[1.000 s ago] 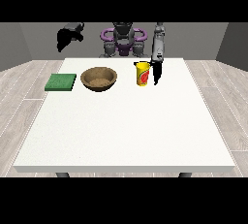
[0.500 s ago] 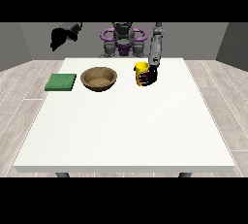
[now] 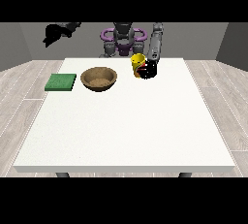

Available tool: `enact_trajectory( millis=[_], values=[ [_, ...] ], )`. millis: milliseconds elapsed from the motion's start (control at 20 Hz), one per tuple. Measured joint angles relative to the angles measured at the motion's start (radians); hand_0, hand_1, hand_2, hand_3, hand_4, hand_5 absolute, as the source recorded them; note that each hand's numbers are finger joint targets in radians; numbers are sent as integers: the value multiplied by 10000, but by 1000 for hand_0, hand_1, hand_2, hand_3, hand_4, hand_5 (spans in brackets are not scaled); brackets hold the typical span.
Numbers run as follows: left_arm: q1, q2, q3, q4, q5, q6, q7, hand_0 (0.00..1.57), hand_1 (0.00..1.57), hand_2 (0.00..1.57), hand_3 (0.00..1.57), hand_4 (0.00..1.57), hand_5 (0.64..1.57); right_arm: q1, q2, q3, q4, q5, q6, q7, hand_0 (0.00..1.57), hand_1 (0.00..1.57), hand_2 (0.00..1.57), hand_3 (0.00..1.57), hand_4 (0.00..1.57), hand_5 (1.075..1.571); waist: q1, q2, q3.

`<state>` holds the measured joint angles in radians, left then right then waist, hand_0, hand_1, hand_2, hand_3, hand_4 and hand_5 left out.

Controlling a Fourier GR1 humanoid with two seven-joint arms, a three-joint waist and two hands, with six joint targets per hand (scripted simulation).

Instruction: Pick the cup and pour the ball into the bowl, then pick the bowl and place it on the pad

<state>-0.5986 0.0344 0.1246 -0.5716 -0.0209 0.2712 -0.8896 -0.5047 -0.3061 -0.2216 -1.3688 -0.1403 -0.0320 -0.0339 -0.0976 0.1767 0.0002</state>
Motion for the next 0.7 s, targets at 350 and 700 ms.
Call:
enact_trajectory(
  millis=[350, 700],
  values=[
    [-1042, 39, -608, -242, -824, 1163, 1502, 1356, 1356, 1571, 1571, 1316, 1212, -57, -375, -341, 834, -187, 424, -263, 0, 0, 369, 684, 549, 1570, 93, -399, 6],
    [-2105, 447, -1344, 260, -2416, 3059, 2782, 1399, 1399, 1571, 1571, 1489, 1267, -360, -722, -553, 1204, -446, 953, -589, 0, 0, 342, 672, 532, 1569, -475, 61, 5]
  ],
)
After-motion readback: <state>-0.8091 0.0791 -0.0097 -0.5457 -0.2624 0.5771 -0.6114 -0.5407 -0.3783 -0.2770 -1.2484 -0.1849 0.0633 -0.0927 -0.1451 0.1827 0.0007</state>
